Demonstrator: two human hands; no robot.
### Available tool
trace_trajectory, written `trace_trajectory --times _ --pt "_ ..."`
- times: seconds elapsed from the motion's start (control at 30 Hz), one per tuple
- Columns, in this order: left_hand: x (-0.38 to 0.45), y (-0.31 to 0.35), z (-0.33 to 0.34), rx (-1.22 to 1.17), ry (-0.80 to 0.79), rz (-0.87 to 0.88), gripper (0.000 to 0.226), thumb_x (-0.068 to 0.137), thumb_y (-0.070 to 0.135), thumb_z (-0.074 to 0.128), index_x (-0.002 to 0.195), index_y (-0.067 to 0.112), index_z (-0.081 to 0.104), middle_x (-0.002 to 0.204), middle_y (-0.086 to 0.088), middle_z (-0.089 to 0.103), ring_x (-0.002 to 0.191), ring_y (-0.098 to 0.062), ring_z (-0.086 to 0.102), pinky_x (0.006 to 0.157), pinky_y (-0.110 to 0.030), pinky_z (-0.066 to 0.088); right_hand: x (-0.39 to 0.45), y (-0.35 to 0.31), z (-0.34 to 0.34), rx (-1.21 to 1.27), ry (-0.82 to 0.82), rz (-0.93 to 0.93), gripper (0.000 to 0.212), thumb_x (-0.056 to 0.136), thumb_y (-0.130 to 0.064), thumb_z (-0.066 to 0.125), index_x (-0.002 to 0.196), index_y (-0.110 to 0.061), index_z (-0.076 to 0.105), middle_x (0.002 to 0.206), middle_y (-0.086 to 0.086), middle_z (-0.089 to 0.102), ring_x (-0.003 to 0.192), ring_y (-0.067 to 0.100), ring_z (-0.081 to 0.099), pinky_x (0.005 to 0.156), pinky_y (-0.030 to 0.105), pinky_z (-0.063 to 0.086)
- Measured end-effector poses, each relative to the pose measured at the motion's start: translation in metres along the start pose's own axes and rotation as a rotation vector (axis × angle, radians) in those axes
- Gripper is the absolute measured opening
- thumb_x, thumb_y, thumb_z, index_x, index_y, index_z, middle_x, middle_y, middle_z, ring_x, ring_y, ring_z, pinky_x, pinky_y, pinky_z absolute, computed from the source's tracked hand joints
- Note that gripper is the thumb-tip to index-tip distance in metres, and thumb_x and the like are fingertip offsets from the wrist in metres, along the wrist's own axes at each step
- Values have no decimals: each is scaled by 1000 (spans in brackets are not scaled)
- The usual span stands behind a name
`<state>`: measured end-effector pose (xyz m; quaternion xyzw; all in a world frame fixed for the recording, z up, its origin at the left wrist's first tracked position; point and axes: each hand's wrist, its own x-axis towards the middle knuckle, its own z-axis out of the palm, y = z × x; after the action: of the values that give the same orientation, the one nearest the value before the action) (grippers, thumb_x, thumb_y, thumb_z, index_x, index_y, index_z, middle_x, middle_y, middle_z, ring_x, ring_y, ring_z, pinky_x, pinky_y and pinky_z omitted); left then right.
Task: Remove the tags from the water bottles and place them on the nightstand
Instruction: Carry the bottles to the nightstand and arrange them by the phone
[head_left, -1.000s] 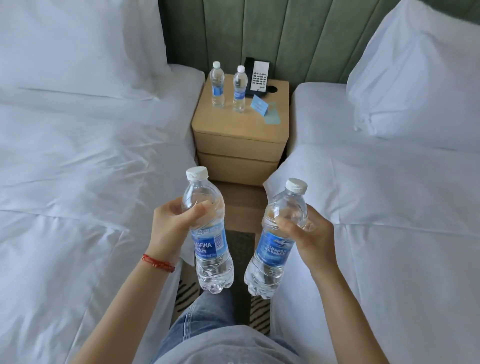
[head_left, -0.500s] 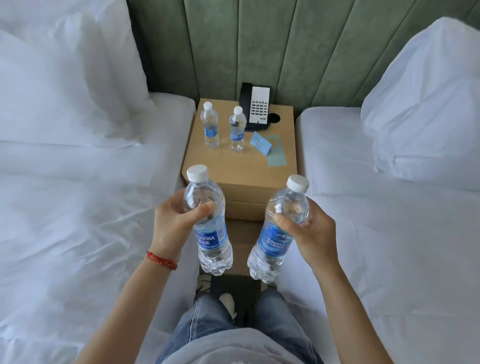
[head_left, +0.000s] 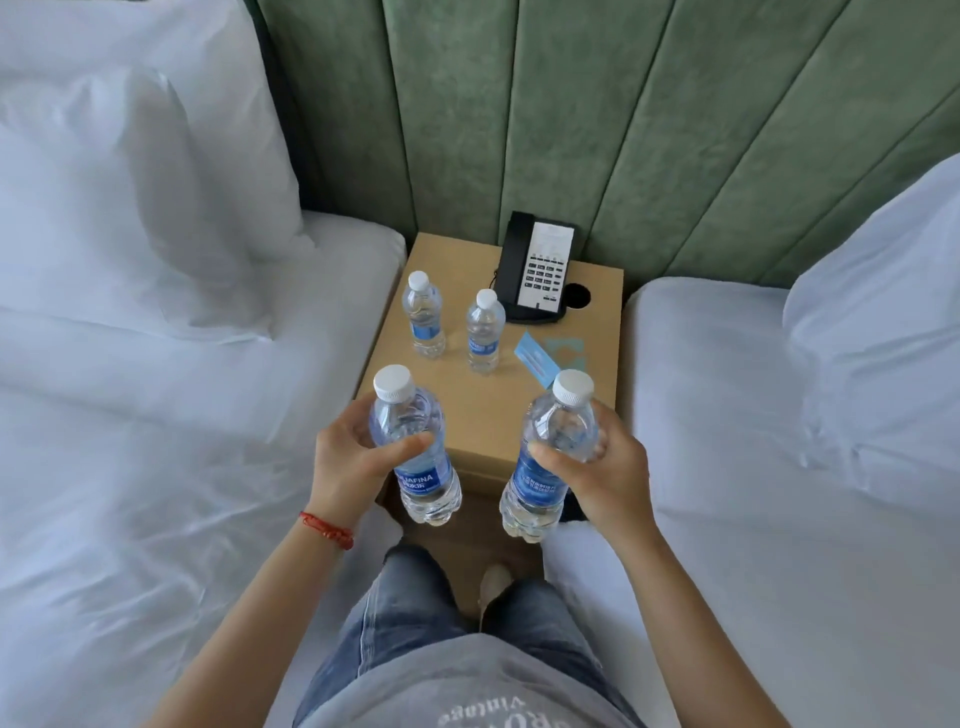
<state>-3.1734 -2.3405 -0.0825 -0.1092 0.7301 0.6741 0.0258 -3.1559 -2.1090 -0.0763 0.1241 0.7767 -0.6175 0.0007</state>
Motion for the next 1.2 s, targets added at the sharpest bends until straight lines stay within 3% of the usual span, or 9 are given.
trace_trajectory --times 0.13,0.23,0.43,0.5,0.63,0.77,0.83,1.0,1.2 --pt "41 -11 0 22 30 -37 57 58 5 83 110 12 60 95 8 69 82 -2 67 64 -15 53 38 10 13 -50 -29 52 61 52 -34 81 108 -36 56 99 -9 68 94 10 64 84 40 54" --pt "73 -20 -4 47 -1 -69 57 59 2 82 109 15 59 100 2 68 82 -2 67 65 -17 55 63 20 28 -88 -42 60 62 55 -25 86 103 -45 52 100 -13 66 97 10 64 86 44 53" --pt "136 -35 -17 112 -102 -159 68 38 39 79 101 28 56 100 2 66 92 -16 65 78 -32 52 100 35 74 -143 40 141 59 47 -43 81 95 -56 48 96 -24 64 90 -7 60 79 21 48" --pt "154 -43 -21 147 -121 -173 62 39 36 81 96 36 54 99 6 65 92 -15 64 78 -32 52 109 41 88 -157 65 164 61 47 -40 82 95 -55 47 97 -24 63 91 -6 60 78 17 45" --pt "183 -58 -26 239 -140 -175 62 49 22 86 100 30 52 94 15 60 88 -6 60 74 -22 48 127 51 109 -205 94 194 64 51 -28 86 95 -50 46 97 -22 62 92 5 61 78 21 46" --pt "205 -72 -24 279 -162 -193 62 52 10 85 104 23 54 96 9 61 86 -7 58 66 -9 41 140 60 123 -251 126 224 64 51 -31 86 94 -49 42 93 -23 60 87 -8 58 70 5 41" --pt "214 -79 -22 312 -169 -197 63 52 12 85 106 21 54 97 9 60 86 -6 57 66 -8 40 147 66 129 -269 122 250 63 51 -34 85 94 -48 41 90 -22 61 85 -11 57 65 0 39" --pt "225 -93 -15 368 -176 -215 64 51 22 86 105 27 51 93 20 57 85 0 55 65 -10 39 161 81 138 -305 116 283 66 54 -28 86 105 -28 44 94 -9 63 83 9 59 63 -2 37" --pt "232 -107 -4 359 -171 -261 65 47 32 84 102 35 50 91 26 57 84 10 55 64 -4 40 173 101 146 -273 167 297 66 54 -30 85 104 -30 42 95 -9 62 84 10 58 64 -3 35"
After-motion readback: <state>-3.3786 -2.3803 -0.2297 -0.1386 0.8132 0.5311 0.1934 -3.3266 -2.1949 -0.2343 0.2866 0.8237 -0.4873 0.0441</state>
